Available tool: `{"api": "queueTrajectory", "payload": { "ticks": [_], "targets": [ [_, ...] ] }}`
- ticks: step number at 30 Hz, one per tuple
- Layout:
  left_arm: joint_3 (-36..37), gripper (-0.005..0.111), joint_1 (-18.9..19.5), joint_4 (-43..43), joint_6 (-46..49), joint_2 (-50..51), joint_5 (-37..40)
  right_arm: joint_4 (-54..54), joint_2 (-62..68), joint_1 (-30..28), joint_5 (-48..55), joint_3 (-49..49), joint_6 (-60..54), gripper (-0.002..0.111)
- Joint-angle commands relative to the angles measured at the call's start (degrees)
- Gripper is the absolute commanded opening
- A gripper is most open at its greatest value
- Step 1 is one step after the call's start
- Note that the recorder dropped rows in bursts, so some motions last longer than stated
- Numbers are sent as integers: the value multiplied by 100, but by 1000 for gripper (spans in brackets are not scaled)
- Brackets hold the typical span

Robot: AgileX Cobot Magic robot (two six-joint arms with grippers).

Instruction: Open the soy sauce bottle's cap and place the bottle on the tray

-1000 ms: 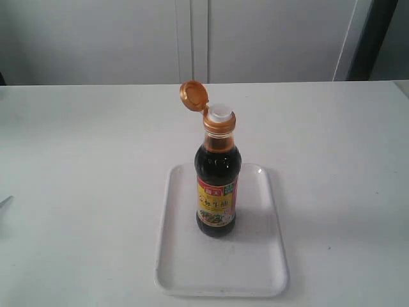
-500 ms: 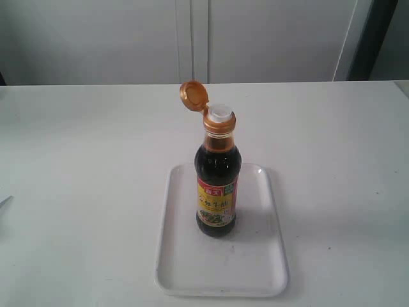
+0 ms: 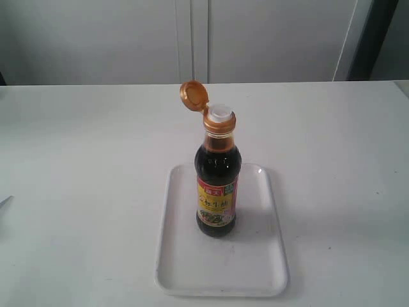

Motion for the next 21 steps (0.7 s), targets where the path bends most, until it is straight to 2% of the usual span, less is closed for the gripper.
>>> {"api": "queueTrajectory", "payload": {
  "ticks": [1, 8, 21],
  "targets": [
    [26, 0, 19, -39, -17, -28, -3, -404, -549, -27, -61, 438, 610, 0],
    [26, 0, 19, -39, -17, -28, -3, -383, -1676, -27, 231, 1161, 646, 0],
    [26, 0, 19, -39, -17, -28, 10, -383, -1676, -27, 95, 2089, 632, 0]
  ]
}}
